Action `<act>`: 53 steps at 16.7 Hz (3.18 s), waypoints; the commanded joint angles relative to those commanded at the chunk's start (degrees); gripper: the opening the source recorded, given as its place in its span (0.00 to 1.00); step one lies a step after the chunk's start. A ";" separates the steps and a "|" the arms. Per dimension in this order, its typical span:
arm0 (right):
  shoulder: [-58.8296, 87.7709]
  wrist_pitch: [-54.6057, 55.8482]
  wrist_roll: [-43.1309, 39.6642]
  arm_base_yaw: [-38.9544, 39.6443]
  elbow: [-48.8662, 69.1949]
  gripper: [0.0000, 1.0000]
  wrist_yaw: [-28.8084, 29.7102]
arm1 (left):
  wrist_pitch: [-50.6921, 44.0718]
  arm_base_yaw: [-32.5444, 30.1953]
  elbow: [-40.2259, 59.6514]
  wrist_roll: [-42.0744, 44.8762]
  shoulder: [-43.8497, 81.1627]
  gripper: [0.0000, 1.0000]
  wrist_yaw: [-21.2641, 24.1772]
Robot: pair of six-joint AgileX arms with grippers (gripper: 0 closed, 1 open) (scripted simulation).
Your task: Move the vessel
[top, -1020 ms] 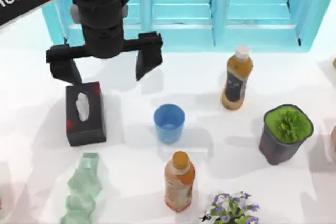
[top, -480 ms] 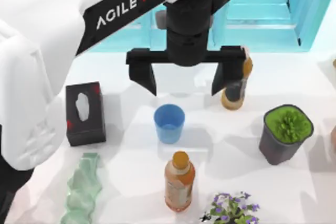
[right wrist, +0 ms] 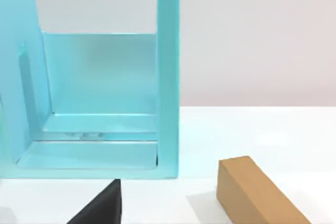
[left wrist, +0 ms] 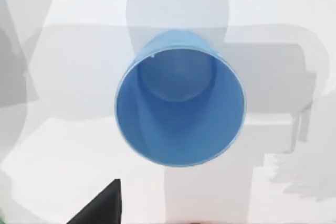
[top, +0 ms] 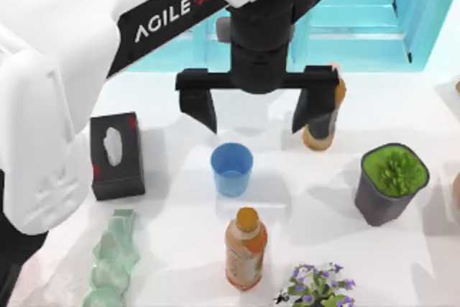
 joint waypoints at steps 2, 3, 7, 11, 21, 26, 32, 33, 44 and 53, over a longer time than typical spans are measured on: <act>0.00 0.00 0.00 0.00 0.00 1.00 0.00 | 3.25 -0.02 -3.24 0.10 0.14 1.00 0.03; 0.00 0.00 0.00 0.00 0.00 1.00 0.00 | 5.53 0.00 -5.45 0.12 0.24 1.00 0.03; 0.00 0.00 0.00 0.00 0.00 1.00 0.00 | 16.30 0.00 -15.16 0.11 0.95 1.00 0.04; 0.00 0.00 0.00 0.00 0.00 1.00 0.00 | 20.83 -0.06 -19.56 0.06 1.41 1.00 0.04; 0.00 0.00 0.00 0.00 0.00 1.00 0.00 | 20.83 -0.06 -19.56 0.06 1.41 0.47 0.04; 0.00 0.00 0.00 0.00 0.00 1.00 0.00 | 20.83 -0.06 -19.56 0.06 1.41 0.10 0.04; 0.00 0.00 0.00 0.00 0.00 1.00 0.00 | 20.83 -0.06 -19.56 0.06 1.41 0.00 0.04; 0.00 0.00 0.00 0.00 0.00 1.00 0.00 | 20.83 -0.06 -19.56 0.06 1.41 0.00 0.04; 0.00 0.00 0.00 0.00 0.00 1.00 0.00 | 13.73 8.73 -27.59 16.06 -13.12 0.00 2.78; 0.00 0.00 0.00 0.00 0.00 1.00 0.00 | 16.89 38.24 -43.82 38.92 -26.05 0.00 0.18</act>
